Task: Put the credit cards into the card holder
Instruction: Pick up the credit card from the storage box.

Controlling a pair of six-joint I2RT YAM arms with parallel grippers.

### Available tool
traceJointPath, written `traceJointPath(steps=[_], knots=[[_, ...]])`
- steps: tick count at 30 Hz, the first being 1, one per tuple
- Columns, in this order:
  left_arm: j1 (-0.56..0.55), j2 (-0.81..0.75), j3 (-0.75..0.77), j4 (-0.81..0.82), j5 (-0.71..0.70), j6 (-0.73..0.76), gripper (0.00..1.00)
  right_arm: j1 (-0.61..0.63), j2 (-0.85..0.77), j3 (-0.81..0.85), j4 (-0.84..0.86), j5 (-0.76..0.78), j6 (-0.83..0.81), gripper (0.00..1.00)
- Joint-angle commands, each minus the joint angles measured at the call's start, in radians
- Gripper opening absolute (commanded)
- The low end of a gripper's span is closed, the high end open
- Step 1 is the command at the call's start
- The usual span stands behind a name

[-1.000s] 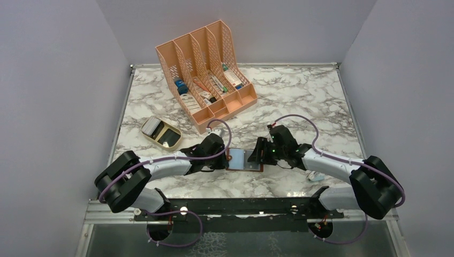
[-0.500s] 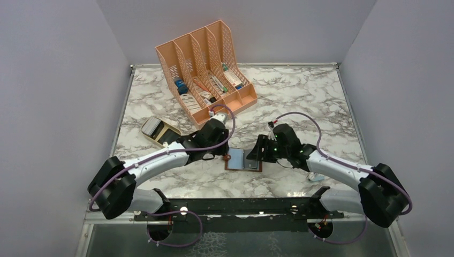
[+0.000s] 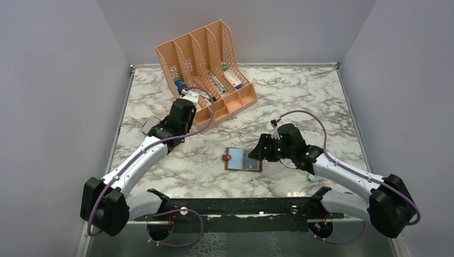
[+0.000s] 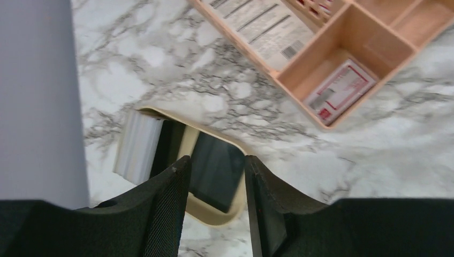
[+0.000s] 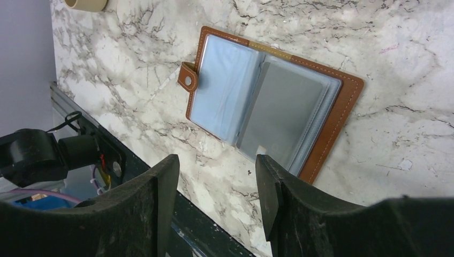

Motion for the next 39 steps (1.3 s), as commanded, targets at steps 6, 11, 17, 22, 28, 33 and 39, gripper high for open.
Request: traceJointPath(steps=[6, 11, 17, 22, 28, 33, 39], knots=[[0.275, 0.119, -0.014, 0.164, 0.023, 0.276, 0.46, 0.007, -0.057, 0.017, -0.037, 0.020, -0.043, 0.55], [0.318, 0.203, -0.023, 0.196, -0.040, 0.336, 0.50, 0.006, -0.080, 0.018, -0.038, 0.016, -0.040, 0.55], [0.352, 0.264, -0.019, 0.229, -0.080, 0.375, 0.52, 0.006, -0.075, 0.010, -0.030, 0.021, -0.039, 0.55], [0.365, 0.301, -0.023, 0.239, -0.071, 0.382, 0.54, 0.007, -0.075, 0.007, -0.031, 0.021, -0.039, 0.55], [0.367, 0.335, -0.027, 0.237, -0.061, 0.386, 0.55, 0.007, -0.082, 0.004, -0.036, 0.024, -0.039, 0.55], [0.368, 0.347, -0.033, 0.241, -0.062, 0.391, 0.56, 0.006, -0.084, -0.001, -0.035, 0.024, -0.036, 0.55], [0.367, 0.375, -0.040, 0.253, -0.113, 0.407, 0.55, 0.007, -0.092, -0.001, -0.040, 0.022, -0.036, 0.55]])
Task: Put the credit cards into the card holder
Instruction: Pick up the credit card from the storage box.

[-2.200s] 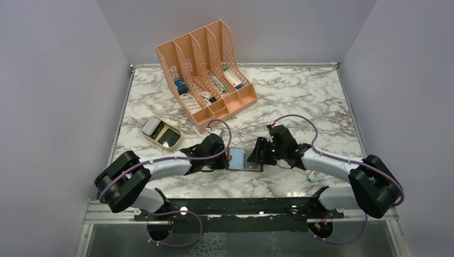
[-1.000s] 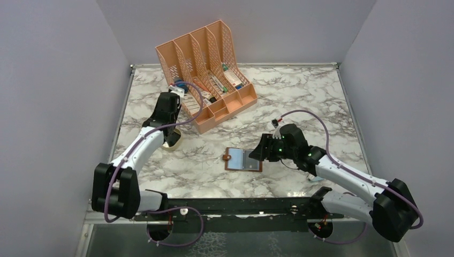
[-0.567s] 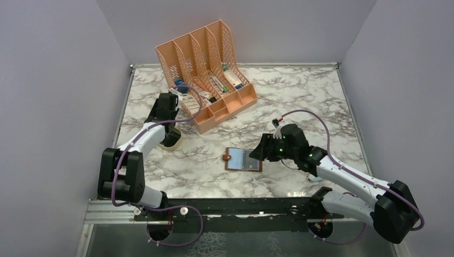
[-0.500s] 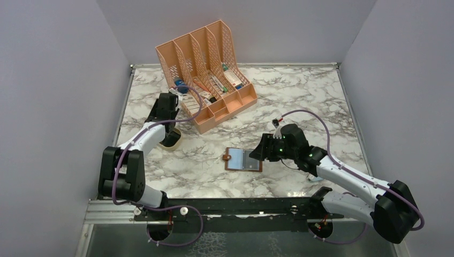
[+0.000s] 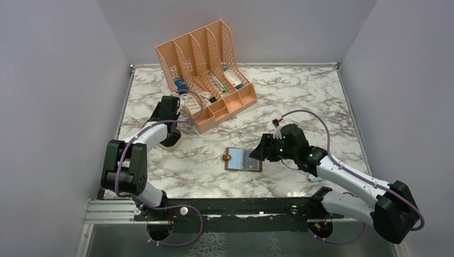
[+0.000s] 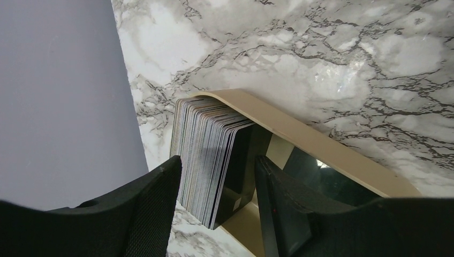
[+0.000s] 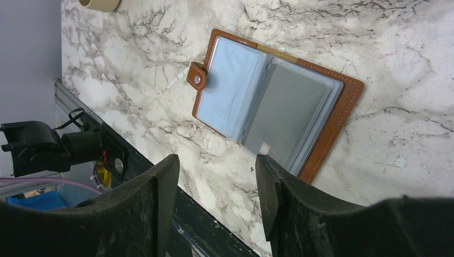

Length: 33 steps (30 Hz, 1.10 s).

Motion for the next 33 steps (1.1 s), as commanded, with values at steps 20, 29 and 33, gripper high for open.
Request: traceJointPath(steps=[20, 29, 33], knots=[[0.005, 0.025, -0.013, 0.033, -0.131, 0.050, 0.35, 0.007, -0.070, 0.008, -0.050, 0.038, -0.019, 0.54], [0.005, 0.022, -0.010, 0.025, -0.119, 0.054, 0.25, 0.007, -0.059, 0.000, -0.042, 0.029, -0.016, 0.54], [0.005, 0.021, -0.005, 0.016, -0.115, 0.054, 0.19, 0.006, -0.063, -0.003, -0.043, 0.031, -0.016, 0.54]])
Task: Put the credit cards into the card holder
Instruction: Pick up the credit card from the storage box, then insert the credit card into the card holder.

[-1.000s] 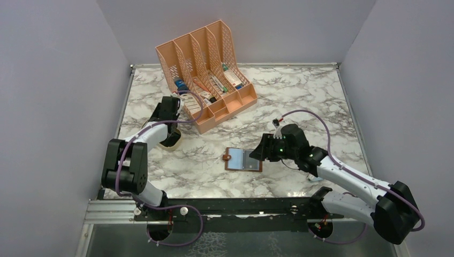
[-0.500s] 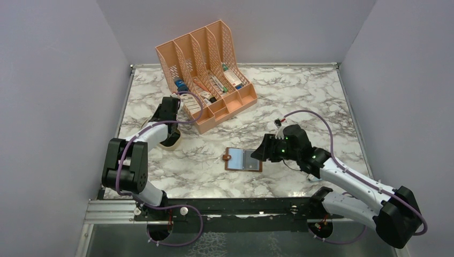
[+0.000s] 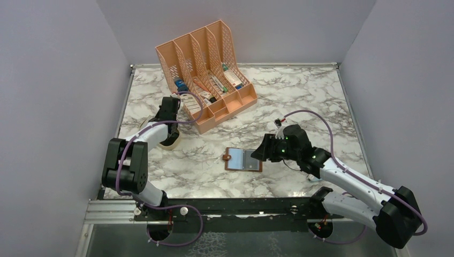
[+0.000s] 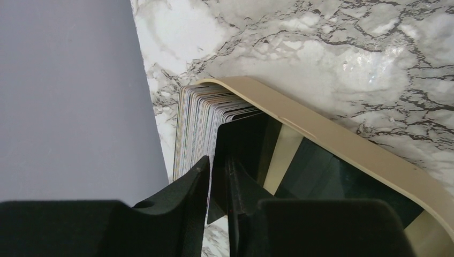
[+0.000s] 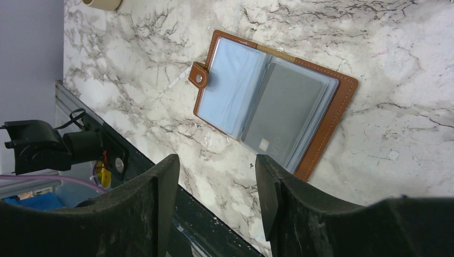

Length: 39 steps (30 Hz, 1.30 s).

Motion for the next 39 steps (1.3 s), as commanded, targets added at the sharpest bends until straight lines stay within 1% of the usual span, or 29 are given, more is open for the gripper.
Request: traceJointPath(steps=[1, 8, 13, 19, 25, 28, 29, 32, 34, 36, 39], knots=[[0.005, -0.006, 0.008, -0.005, -0.026, 0.010, 0.18, 0.006, -0.007, -0.004, -0.005, 0.017, -0.010, 0.55], [0.003, -0.020, 0.031, -0.051, 0.019, -0.024, 0.11, 0.007, -0.004, 0.014, -0.012, 0.014, -0.016, 0.55], [-0.007, -0.063, 0.051, -0.108, 0.059, -0.060, 0.07, 0.006, 0.008, 0.018, -0.014, 0.011, -0.021, 0.54], [-0.008, -0.169, 0.069, -0.171, 0.173, -0.129, 0.00, 0.007, 0.001, 0.013, -0.020, 0.014, -0.022, 0.54], [-0.008, -0.297, 0.043, -0.201, 0.237, -0.191, 0.00, 0.007, -0.004, 0.004, -0.039, 0.028, -0.020, 0.54], [-0.008, -0.359, 0.037, -0.202, 0.260, -0.254, 0.00, 0.007, -0.011, 0.005, -0.047, 0.030, -0.014, 0.54], [-0.008, -0.377, 0.040, -0.206, 0.278, -0.285, 0.00, 0.007, -0.013, 0.006, -0.048, 0.030, -0.011, 0.54], [-0.008, -0.432, 0.043, -0.232, 0.392, -0.356, 0.00, 0.006, -0.008, 0.011, -0.050, 0.042, -0.006, 0.54], [-0.008, -0.470, 0.040, -0.233, 0.442, -0.433, 0.00, 0.007, 0.003, 0.020, -0.061, 0.057, -0.006, 0.54], [-0.008, -0.504, 0.030, -0.235, 0.547, -0.516, 0.00, 0.007, 0.021, 0.030, -0.073, 0.072, -0.005, 0.54], [-0.008, -0.535, 0.021, -0.248, 0.683, -0.588, 0.00, 0.006, 0.043, 0.037, -0.086, 0.091, 0.008, 0.54]])
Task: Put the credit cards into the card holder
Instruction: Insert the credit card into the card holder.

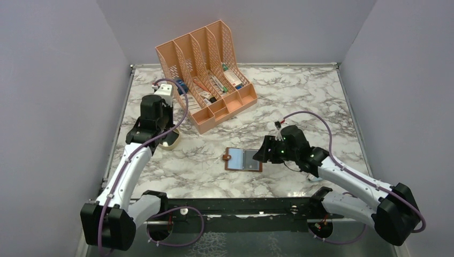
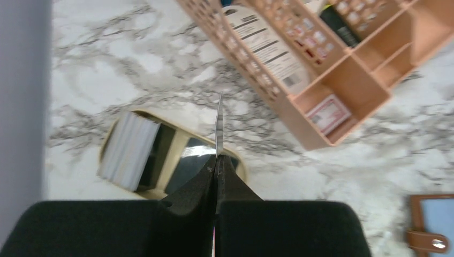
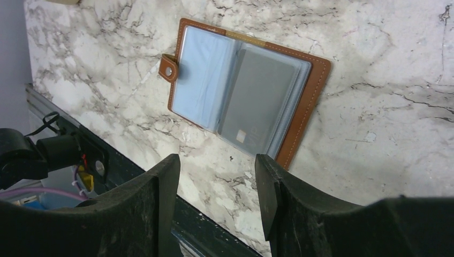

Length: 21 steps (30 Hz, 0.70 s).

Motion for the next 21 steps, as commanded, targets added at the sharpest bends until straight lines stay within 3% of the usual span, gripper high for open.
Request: traceJointPath(steps=[1, 7, 12, 21], knots=[[0.000, -0.054, -0.011, -0.033, 0.283, -0.191, 0.00, 0.007, 0.029, 0.035, -0.028, 0.053, 0.008, 0.54], [0.000, -0.040, -0.010, -0.050, 0.580, -0.357, 0.00, 0.006, 0.061, 0.032, -0.039, 0.070, 0.006, 0.53], [-0.002, -0.044, -0.115, 0.090, 0.812, -0.547, 0.00, 0.007, 0.099, 0.040, -0.051, 0.069, -0.001, 0.52], [-0.047, -0.107, -0.236, 0.182, 0.877, -0.742, 0.00, 0.007, 0.126, 0.071, -0.100, 0.145, -0.038, 0.33]])
